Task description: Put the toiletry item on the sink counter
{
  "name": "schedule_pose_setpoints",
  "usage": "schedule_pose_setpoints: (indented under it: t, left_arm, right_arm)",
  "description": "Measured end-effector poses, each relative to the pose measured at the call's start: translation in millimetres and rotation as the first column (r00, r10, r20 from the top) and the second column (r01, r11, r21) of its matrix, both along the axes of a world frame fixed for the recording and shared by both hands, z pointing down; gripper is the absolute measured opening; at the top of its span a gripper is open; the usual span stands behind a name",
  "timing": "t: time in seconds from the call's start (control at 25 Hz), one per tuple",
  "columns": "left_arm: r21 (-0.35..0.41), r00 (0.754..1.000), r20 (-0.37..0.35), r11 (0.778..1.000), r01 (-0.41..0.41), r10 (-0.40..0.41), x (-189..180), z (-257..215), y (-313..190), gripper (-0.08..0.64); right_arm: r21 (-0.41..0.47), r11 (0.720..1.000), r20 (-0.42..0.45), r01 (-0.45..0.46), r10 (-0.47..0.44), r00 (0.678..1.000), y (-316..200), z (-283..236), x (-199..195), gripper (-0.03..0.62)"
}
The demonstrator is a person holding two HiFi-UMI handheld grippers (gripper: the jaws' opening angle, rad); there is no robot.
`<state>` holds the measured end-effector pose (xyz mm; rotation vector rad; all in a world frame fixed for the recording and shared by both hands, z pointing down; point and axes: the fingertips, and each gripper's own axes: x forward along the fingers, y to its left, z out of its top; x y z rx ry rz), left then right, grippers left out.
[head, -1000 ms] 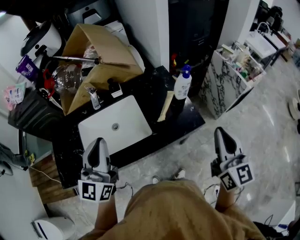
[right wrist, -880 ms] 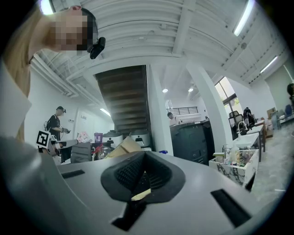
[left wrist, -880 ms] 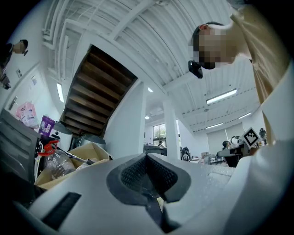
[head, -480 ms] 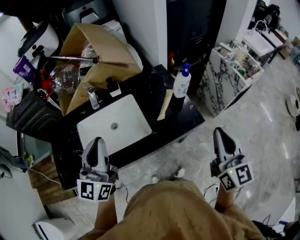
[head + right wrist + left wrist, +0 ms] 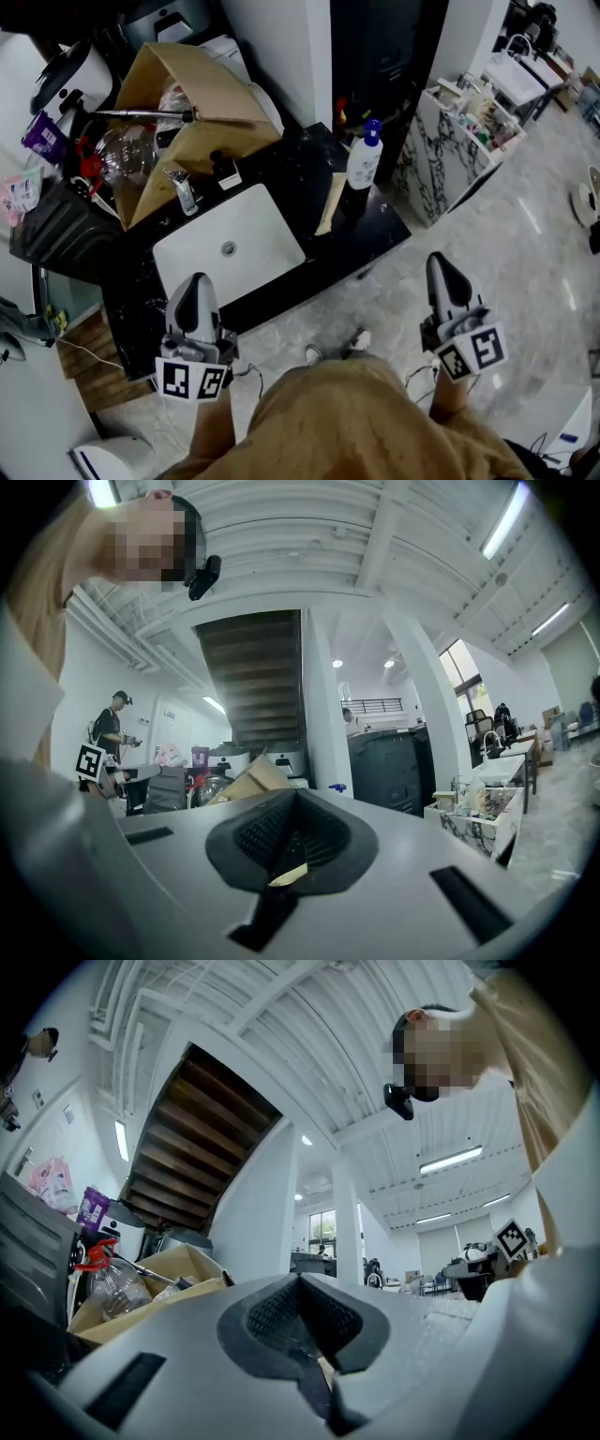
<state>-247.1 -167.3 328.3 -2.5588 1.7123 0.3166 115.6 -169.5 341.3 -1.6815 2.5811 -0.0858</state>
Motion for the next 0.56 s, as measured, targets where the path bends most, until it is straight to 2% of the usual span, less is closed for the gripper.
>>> schedule_pose_setpoints:
  t: [0.56]
  left_arm:
    - [0.005,1.000,-0.005,1.000,-0.029,0.029,-1.4,-1.2,-1.2,0.003]
  right_arm:
    - [0.014,1.000,-0.003,-0.009,0.009,1.000,5.6,-4.7,-9.5,0.004]
